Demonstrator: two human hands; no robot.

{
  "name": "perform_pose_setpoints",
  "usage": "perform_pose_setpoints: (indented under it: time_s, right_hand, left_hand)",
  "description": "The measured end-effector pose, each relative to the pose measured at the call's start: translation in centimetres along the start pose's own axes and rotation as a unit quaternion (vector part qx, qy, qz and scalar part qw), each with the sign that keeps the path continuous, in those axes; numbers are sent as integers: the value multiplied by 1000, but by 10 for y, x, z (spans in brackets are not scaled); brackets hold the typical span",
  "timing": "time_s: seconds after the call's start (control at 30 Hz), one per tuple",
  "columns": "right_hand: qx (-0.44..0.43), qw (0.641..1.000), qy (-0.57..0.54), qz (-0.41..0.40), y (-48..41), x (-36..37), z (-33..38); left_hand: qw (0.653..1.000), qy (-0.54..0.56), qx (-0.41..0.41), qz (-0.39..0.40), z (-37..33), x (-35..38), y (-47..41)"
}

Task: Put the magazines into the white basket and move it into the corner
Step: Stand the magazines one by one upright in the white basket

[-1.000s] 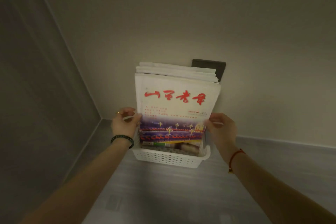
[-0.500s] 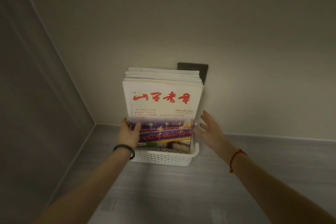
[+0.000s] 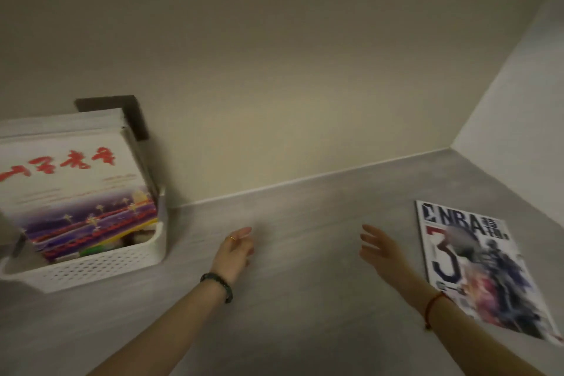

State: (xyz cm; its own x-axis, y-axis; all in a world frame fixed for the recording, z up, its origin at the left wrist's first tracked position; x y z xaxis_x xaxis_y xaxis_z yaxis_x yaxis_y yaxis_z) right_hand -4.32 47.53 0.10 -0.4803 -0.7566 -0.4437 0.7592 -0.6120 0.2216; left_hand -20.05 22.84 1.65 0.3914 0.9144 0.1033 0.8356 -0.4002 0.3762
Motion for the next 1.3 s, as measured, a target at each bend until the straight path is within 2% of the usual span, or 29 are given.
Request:
perform_pose_setpoints:
  time_s: [0.13, 0.27, 0.4, 0.5, 0.63, 0.77, 0.87, 0.93, 0.97, 1.03, 1.1, 1.23, 1.3]
  right_hand:
    - [55, 996, 14, -68, 27, -103, -63]
    - [120, 988, 50, -80, 45, -172, -112]
    - [141, 968, 201, -50, 47, -215, -141]
    - [126, 960, 248, -5, 45, -229, -161]
    - [96, 912, 395, 56, 44, -222, -180]
    - [104, 901, 416, 68, 41, -222, -187]
    - [104, 901, 415, 77, 41, -223, -191]
    - [98, 912, 392, 70, 43, -225, -191]
    - [91, 929, 357, 47, 43, -228, -189]
    - [92, 964, 245, -39, 41, -238, -180]
    - [107, 980, 127, -109, 36, -249, -167]
    - [116, 983, -82, -118, 17, -251, -135]
    - [92, 983, -131, -92, 9, -240, -111]
  left_hand:
    - [996, -17, -42, 74, 39, 119, 2]
    - [987, 10, -110, 116, 76, 219, 9]
    - [978, -8, -156, 139, 105, 289, 9]
    - [976, -41, -158, 143, 116, 327, 10]
    - [969, -94, -148, 175, 116, 356, 3]
    - [956, -143, -151, 206, 112, 370, -5]
    - [953, -160, -123, 226, 112, 386, -3]
    - [958, -143, -106, 224, 112, 391, 2]
    - [962, -127, -96, 223, 111, 391, 5]
    - [969, -83, -60, 224, 107, 387, 12]
    - [973, -42, -23, 226, 97, 378, 16]
    - [974, 35, 24, 223, 65, 343, 20]
    - [975, 55, 57, 210, 46, 316, 20]
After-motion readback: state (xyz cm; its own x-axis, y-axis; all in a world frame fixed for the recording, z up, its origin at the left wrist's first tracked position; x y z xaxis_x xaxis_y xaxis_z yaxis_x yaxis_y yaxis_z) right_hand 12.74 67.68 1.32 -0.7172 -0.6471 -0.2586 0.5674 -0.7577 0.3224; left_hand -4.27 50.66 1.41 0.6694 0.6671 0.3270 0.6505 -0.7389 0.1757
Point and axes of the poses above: each hand's wrist, its own y-axis away from the middle knuckle, its own x-axis out of the palm, z = x × y, the point moved 4 cm from there along -y, towards the middle knuckle, and after that the axes turned 12 degrees about y, right-handed, at the moved point
